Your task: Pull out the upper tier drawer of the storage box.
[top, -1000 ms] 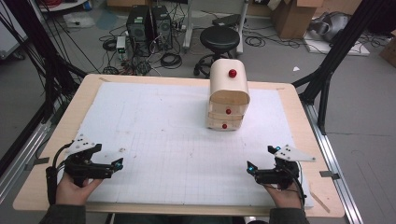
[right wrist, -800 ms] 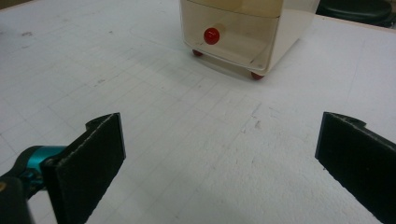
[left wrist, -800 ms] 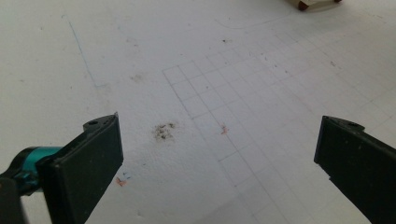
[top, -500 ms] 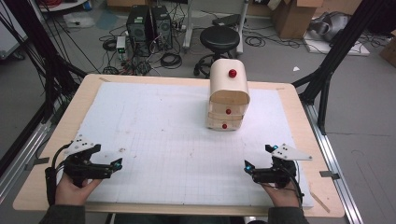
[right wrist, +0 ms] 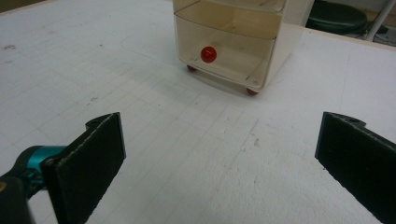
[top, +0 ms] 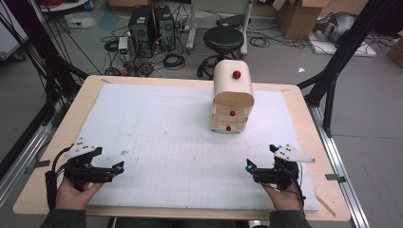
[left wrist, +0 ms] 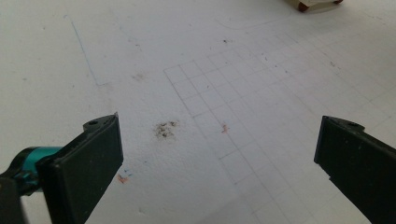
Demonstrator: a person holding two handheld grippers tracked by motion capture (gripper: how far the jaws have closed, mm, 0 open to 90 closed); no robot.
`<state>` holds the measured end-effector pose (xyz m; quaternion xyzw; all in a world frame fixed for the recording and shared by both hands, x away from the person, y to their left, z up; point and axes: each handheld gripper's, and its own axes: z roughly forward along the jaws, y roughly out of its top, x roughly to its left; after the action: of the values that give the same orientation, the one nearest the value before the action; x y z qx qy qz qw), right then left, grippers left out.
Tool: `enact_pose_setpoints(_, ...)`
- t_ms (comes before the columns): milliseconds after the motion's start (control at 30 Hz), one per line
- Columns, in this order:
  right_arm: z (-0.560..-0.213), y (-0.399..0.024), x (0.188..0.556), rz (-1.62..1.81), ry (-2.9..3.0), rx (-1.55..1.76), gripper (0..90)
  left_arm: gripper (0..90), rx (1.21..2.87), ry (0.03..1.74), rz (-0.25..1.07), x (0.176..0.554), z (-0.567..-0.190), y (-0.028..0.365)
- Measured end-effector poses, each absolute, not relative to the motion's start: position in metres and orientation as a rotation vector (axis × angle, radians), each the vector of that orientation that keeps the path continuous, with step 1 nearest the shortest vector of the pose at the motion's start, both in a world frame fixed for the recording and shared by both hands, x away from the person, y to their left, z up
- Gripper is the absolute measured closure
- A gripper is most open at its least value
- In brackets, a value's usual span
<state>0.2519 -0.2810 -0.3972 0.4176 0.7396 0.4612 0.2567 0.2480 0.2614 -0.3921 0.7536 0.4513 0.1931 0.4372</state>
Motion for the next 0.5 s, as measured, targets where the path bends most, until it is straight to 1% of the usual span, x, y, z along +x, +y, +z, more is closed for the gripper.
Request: enact_pose_setpoints(500,-0.384,-0.247,0.258,1.207,1.950,1.092,0.5,1.7,1.866,1.123,0.488,0.247,-0.390,0.263)
